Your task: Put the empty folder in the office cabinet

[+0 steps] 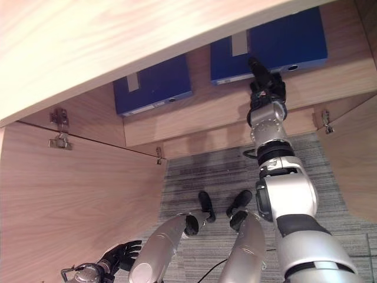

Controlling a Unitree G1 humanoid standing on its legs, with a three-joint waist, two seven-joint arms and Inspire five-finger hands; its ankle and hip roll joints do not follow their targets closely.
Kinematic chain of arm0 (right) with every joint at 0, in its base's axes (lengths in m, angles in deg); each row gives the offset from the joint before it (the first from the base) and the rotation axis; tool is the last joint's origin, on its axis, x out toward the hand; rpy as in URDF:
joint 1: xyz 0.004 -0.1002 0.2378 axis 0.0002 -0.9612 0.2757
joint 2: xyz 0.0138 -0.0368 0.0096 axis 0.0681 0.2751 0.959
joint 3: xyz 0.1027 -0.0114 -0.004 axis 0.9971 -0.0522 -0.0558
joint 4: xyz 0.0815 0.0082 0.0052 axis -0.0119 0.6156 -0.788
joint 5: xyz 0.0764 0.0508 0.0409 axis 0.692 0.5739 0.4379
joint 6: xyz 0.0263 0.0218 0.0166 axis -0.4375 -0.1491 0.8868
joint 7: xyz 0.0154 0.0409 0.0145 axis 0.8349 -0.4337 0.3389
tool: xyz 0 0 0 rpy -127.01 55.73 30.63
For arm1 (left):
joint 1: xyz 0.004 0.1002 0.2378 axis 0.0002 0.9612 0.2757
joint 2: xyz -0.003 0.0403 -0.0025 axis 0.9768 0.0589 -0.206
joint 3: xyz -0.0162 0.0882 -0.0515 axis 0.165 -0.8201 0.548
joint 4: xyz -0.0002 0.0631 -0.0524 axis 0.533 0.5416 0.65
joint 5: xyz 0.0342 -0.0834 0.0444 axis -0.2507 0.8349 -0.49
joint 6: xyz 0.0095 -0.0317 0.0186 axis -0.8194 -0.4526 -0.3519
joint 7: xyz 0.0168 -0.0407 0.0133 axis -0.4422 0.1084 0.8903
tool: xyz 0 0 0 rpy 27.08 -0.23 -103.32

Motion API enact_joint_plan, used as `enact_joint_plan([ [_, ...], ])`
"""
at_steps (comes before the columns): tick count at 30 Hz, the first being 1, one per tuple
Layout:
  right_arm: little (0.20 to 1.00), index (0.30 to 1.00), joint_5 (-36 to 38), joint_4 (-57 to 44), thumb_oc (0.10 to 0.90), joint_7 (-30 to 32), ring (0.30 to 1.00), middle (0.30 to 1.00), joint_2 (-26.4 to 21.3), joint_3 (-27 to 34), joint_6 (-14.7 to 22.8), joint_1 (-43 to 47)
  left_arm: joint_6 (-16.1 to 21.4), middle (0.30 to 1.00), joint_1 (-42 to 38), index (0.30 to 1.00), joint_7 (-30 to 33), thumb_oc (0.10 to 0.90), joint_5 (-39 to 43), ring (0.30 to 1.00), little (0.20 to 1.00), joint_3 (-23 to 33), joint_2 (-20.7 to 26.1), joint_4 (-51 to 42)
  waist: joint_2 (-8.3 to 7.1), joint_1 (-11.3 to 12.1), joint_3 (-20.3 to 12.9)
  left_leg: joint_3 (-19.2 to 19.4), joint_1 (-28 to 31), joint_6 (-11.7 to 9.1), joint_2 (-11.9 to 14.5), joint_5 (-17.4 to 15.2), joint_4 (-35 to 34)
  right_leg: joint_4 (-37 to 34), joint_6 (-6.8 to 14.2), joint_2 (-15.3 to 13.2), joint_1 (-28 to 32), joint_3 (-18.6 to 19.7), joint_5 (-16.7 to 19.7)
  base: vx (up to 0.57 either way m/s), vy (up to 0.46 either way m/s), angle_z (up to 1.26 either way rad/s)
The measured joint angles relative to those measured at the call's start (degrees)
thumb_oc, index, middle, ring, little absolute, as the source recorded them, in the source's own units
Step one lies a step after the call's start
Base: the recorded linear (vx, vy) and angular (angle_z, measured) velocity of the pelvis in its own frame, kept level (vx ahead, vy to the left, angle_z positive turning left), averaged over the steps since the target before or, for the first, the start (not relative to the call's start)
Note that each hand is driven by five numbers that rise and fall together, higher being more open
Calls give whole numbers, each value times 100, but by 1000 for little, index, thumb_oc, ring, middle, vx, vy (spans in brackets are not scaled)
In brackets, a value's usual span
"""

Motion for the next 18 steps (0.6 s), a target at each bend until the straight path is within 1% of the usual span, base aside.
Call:
enact_joint_plan([
  [2,900,900,-25,-93,800,66,900,900,87,-3,-3,-22,-1,900,-23,900,5,800,0,900,900,20,1,-1,-1,-4,0,11,16,0,0,0,-9,0,0,0,8,6,1,-3,2,-2],
  [5,900,900,-16,-773,800,114,900,900,92,5,56,-248,1,900,-21,900,16,800,0,900,900,77,-8,17,-4,-3,3,21,33,-2,-3,0,-46,-12,0,2,13,8,0,0,0,0],
  [6,900,900,3,-1124,800,66,900,900,107,1,160,-367,-5,900,-24,900,19,800,0,900,900,93,-8,38,-7,6,5,31,48,1,-6,13,-66,-27,0,14,18,8,4,0,0,0],
  [9,900,900,321,-1122,800,-150,900,900,112,-19,245,-381,-3,900,-27,900,17,800,2,900,900,106,-8,70,-8,33,6,30,114,-4,-6,35,-73,-38,-4,21,81,8,3,0,0,0],
  [10,900,900,561,-1003,800,-300,900,900,87,-51,242,-385,-3,900,-29,900,4,800,1,900,900,138,-7,92,-8,49,6,29,132,-7,-5,37,-94,-42,-2,21,98,7,0,0,0,0],
  [11,900,900,610,-953,800,-344,900,900,77,-67,226,-388,-3,900,-28,900,-2,800,1,900,900,150,-7,102,-8,50,6,29,132,-7,-6,38,-93,-47,-1,22,98,7,1,0,0,0],
  [14,900,900,755,-625,800,-478,900,900,65,-127,35,-391,-10,900,-27,900,-36,800,-2,900,900,174,-6,117,-8,47,6,31,132,-6,-6,39,-96,-53,5,23,98,7,5,0,0,0],
  [15,900,900,781,-383,800,-598,900,900,61,-181,-84,-393,-6,900,-28,900,-51,800,-7,900,900,188,-6,115,-8,48,6,30,132,-7,-5,40,-95,-53,5,23,99,6,5,0,0,0],
  [18,900,900,784,-88,800,-840,900,900,20,-275,-320,-413,-9,900,-27,900,-163,800,-28,900,900,192,-5,117,-8,62,6,31,132,-11,-3,43,-100,-54,5,23,97,4,5,0,0,0],
])
